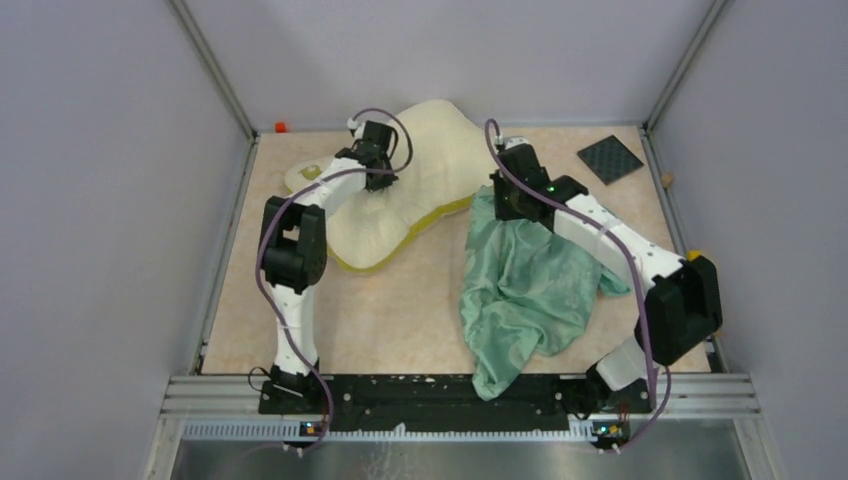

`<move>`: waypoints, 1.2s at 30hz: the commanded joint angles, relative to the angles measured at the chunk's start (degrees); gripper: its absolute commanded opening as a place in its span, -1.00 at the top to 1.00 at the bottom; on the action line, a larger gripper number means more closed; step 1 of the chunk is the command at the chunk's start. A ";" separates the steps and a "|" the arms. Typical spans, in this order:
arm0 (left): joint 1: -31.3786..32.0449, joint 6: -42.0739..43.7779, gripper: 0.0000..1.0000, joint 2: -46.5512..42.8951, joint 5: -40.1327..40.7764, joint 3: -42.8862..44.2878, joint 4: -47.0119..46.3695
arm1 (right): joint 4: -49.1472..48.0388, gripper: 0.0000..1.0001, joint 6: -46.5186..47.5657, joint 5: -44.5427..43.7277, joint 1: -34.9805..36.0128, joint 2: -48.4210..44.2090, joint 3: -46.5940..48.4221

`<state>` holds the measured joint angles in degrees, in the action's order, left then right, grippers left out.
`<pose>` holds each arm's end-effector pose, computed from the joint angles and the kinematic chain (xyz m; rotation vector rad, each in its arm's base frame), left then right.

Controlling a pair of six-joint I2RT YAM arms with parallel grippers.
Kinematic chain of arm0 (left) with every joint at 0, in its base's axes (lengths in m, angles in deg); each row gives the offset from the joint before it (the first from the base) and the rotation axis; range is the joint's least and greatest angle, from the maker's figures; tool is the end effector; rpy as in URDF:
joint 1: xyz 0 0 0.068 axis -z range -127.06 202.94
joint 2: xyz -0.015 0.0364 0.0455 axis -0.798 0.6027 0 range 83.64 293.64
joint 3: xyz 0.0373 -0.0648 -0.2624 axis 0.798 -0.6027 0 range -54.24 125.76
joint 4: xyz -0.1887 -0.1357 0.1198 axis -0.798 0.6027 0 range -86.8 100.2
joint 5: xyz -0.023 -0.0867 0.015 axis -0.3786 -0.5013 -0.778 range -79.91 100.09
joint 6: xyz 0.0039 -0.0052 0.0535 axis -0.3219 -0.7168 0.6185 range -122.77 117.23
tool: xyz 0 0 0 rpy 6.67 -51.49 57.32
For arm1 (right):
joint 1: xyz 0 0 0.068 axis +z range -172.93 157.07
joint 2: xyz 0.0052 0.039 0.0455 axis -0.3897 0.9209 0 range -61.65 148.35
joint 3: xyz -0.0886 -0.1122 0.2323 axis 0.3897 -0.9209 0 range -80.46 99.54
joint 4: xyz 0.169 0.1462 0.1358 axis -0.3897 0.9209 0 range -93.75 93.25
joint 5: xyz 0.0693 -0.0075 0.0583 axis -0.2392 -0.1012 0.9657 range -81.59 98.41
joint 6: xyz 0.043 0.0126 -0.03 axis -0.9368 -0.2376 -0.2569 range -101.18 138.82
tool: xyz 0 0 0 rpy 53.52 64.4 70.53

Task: Put the pillow into the pillowcase

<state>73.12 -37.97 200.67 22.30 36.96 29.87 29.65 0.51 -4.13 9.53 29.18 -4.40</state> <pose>0.4277 -0.1492 0.2097 -0.4105 2.4299 -0.1552 0.2982 0.1806 0.2919 -0.1949 2.3830 0.1541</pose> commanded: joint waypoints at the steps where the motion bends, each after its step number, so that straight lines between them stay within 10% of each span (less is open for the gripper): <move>1: -8.56 10.92 1.00 9.24 9.18 17.47 1.77 | 2.06 1.00 -1.26 -0.22 0.01 -7.18 0.45; 4: -9.64 16.22 0.95 14.08 5.09 30.53 5.01 | 2.04 1.00 -1.21 3.52 0.01 -9.10 0.83; 9: -8.24 17.64 -0.44 7.88 -6.52 32.72 7.00 | -0.59 1.00 -3.20 9.38 2.69 -9.42 4.11; 11: -7.83 16.09 -0.65 1.79 -8.26 26.38 5.50 | -2.06 1.00 -4.13 11.16 6.47 -8.31 6.26; 13: -7.79 14.11 -0.72 -4.49 -8.70 20.15 4.71 | -1.64 0.95 -4.05 10.72 10.54 -5.90 9.41; 17: -7.73 10.79 -0.88 -15.76 -12.73 6.31 2.23 | -0.29 -0.04 -4.04 7.29 12.12 -5.05 10.64; 20: -6.26 9.88 -0.92 -22.56 -17.83 -3.10 0.70 | 0.63 -0.34 -2.63 4.25 11.44 -7.79 8.84; 36: 11.71 5.93 -0.91 -24.06 -10.99 -25.96 -4.15 | 0.55 -0.42 0.86 -2.04 -8.11 -1.73 4.47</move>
<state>84.16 -29.23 175.23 6.61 12.26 30.16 32.71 -0.63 -3.84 4.11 23.34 0.49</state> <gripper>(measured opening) 0.954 0.708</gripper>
